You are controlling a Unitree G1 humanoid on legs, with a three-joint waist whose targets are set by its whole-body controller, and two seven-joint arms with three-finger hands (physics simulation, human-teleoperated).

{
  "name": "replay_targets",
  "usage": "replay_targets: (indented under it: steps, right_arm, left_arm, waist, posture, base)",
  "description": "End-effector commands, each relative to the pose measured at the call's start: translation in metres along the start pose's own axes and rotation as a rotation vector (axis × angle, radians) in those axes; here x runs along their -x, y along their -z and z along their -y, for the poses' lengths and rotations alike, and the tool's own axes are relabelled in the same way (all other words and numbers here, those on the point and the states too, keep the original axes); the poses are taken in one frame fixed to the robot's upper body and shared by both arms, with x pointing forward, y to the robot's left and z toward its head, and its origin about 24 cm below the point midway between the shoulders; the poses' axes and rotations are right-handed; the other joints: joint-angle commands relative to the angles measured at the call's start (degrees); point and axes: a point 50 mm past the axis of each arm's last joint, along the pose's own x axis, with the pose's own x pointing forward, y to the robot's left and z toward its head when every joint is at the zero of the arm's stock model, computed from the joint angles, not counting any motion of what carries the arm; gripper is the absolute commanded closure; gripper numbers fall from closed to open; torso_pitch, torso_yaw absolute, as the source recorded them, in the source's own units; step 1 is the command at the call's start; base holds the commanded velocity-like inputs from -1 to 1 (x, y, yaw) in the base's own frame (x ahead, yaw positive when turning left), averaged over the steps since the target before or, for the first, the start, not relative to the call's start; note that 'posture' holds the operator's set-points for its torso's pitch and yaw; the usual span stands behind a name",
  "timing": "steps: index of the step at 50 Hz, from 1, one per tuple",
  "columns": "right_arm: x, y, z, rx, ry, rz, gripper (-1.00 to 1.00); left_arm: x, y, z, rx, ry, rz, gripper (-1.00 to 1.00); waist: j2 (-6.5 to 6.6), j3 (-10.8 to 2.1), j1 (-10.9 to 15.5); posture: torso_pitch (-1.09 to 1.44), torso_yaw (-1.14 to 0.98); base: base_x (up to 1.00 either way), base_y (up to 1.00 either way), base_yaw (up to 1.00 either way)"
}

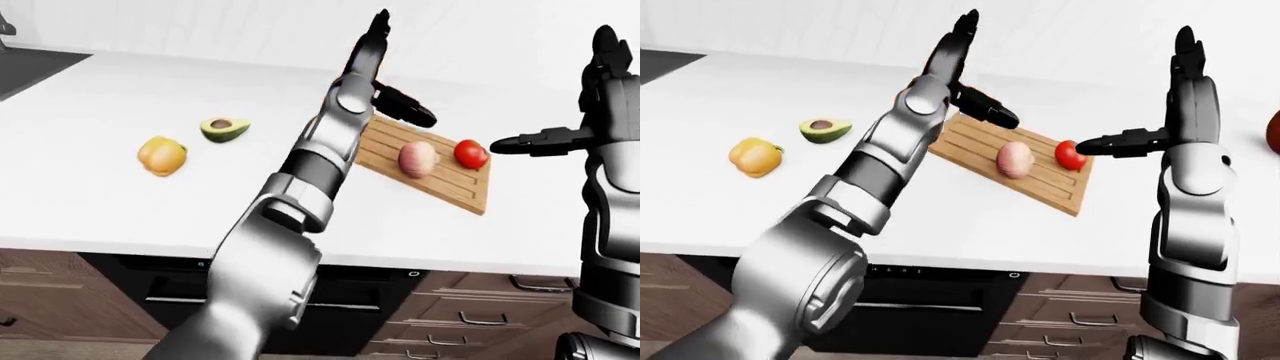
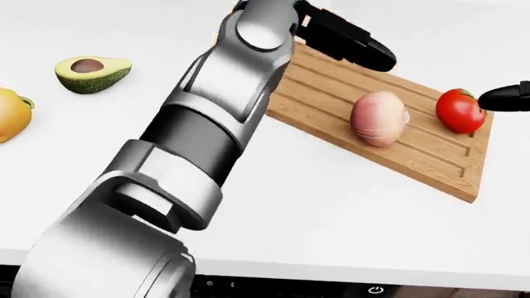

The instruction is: Place the avocado, onion, tomato and bell pepper on the cutting board.

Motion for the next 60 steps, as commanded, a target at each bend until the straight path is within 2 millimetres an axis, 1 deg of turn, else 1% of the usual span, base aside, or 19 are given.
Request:
replay_targets:
  steps: [1, 2, 3, 7, 13, 18, 19, 23, 25, 29, 31, 34, 35, 36, 38, 42, 43, 53, 60]
  right_arm:
    - [-0.001, -0.02, 0.011, 0.01, 0.047, 0.089, -1.0]
    - [-0.001, -0.02, 0.01, 0.011, 0.044, 0.09, -1.0]
    - [-0.001, -0.02, 0.01, 0.009, 0.043, 0.09, -1.0]
    - [-0.001, -0.022, 0.011, 0.008, 0.043, 0.093, -1.0]
    - [-0.001, -0.025, 0.01, 0.009, 0.046, 0.104, -1.0]
    - [-0.001, -0.026, 0.013, 0.006, 0.052, 0.107, -1.0]
    - [-0.001, -0.027, 0.013, 0.006, 0.052, 0.109, -1.0]
    - [-0.001, -0.031, 0.017, 0.001, 0.061, 0.116, -1.0]
    - [-0.001, -0.032, 0.016, 0.003, 0.061, 0.121, -1.0]
    - [-0.002, -0.034, 0.016, 0.001, 0.065, 0.127, -1.0]
    - [-0.002, -0.034, 0.016, 0.002, 0.066, 0.128, -1.0]
    - [-0.002, -0.035, 0.017, 0.001, 0.068, 0.13, -1.0]
    - [-0.002, -0.035, 0.018, 0.002, 0.071, 0.131, -1.0]
    - [-0.002, -0.036, 0.018, 0.002, 0.072, 0.131, -1.0]
    - [-0.002, -0.036, 0.018, 0.0, 0.073, 0.133, -1.0]
    - [-0.001, -0.039, 0.022, -0.004, 0.078, 0.137, -1.0]
    - [0.0, -0.04, 0.022, -0.002, 0.08, 0.139, -1.0]
    - [-0.001, -0.038, 0.021, -0.005, 0.079, 0.137, -1.0]
    - [-0.001, -0.036, 0.02, -0.003, 0.076, 0.135, -1.0]
  left_arm:
    - [0.0, -0.032, -0.026, 0.008, -0.075, 0.096, -1.0]
    - [0.0, -0.037, -0.037, 0.01, -0.098, 0.105, -1.0]
    - [0.0, -0.039, -0.041, 0.005, -0.1, 0.105, -1.0]
    - [0.005, -0.05, -0.079, -0.01, -0.185, 0.122, -1.0]
    - [0.016, -0.059, -0.124, -0.017, -0.262, 0.126, -1.0]
    - [0.037, -0.057, -0.144, -0.057, -0.285, 0.118, -1.0]
    - [0.043, -0.057, -0.15, -0.068, -0.307, 0.116, -1.0]
    - [0.067, -0.053, -0.164, -0.112, -0.323, 0.104, -1.0]
    - [0.078, -0.054, -0.175, -0.125, -0.362, 0.112, -1.0]
    - [0.095, -0.057, -0.191, -0.149, -0.417, 0.106, -1.0]
    - [0.106, -0.057, -0.194, -0.165, -0.43, 0.102, -1.0]
    - [0.129, -0.059, -0.203, -0.192, -0.465, 0.093, -1.0]
    - [0.14, -0.056, -0.207, -0.185, -0.49, 0.08, -1.0]
    - [0.145, -0.054, -0.207, -0.19, -0.488, 0.077, -1.0]
    - [0.162, -0.049, -0.214, -0.198, -0.51, 0.055, -1.0]
    - [0.176, -0.036, -0.225, -0.198, -0.574, 0.013, -1.0]
    - [0.188, -0.035, -0.23, -0.196, -0.587, 0.002, -1.0]
    - [0.211, -0.009, -0.251, -0.19, -0.686, -0.062, -1.0]
    - [0.215, 0.015, -0.253, -0.176, -0.71, -0.111, -1.0]
  waist:
    - [-0.47, -1.56, 0.1]
    - [-0.33, -1.52, 0.1]
    - [-0.18, -1.49, 0.1]
    - [0.29, -1.43, 0.0]
    - [0.99, -1.32, -0.1]
    - [1.64, -1.13, -0.3]
    - [1.75, -1.09, -0.3]
    - [2.17, -0.92, -0.4]
    - [2.42, -0.83, -0.4]
    - [2.71, -0.76, -0.5]
    - [2.89, -0.75, -0.6]
    - [3.08, -0.6, -0.6]
    - [3.16, -0.56, -0.6]
    - [3.25, -0.52, -0.7]
    - [3.47, -0.37, -0.7]
    - [3.85, -0.27, -0.7]
    - [3.91, -0.27, -0.7]
    - [4.25, -0.32, -0.8]
    - [4.56, -0.54, -0.7]
  posture:
    - [0.0, 0.0]
    - [0.0, 0.0]
    - [0.0, 0.0]
    - [0.0, 0.0]
    - [0.0, 0.0]
    - [0.0, 0.0]
    - [0.0, 0.0]
    - [0.0, 0.0]
    - [0.0, 0.0]
    - [0.0, 0.0]
    - [0.0, 0.0]
    - [0.0, 0.0]
    - [0.0, 0.0]
    - [0.0, 0.0]
    - [0.0, 0.0]
    - [0.0, 0.0]
    - [0.0, 0.0]
    - [0.0, 0.0]
    - [0.0, 0.0]
  base:
    - [0.0, 0.0, 0.0]
    - [0.0, 0.0, 0.0]
    - [0.0, 0.0, 0.0]
    - [0.0, 0.0, 0.0]
    - [0.0, 0.0, 0.0]
    - [0.0, 0.0, 0.0]
    - [0.0, 0.0, 0.0]
    - [0.0, 0.0, 0.0]
    - [0.0, 0.0, 0.0]
    - [0.0, 0.0, 0.0]
    - [0.0, 0.0, 0.0]
    - [0.0, 0.0, 0.0]
    - [0.0, 0.0, 0.0]
    - [0.0, 0.0, 0.0]
    - [0.0, 0.0, 0.0]
    - [0.0, 0.0, 0.0]
    - [0.0, 0.0, 0.0]
    - [0.0, 0.0, 0.0]
    - [0.0, 0.0, 0.0]
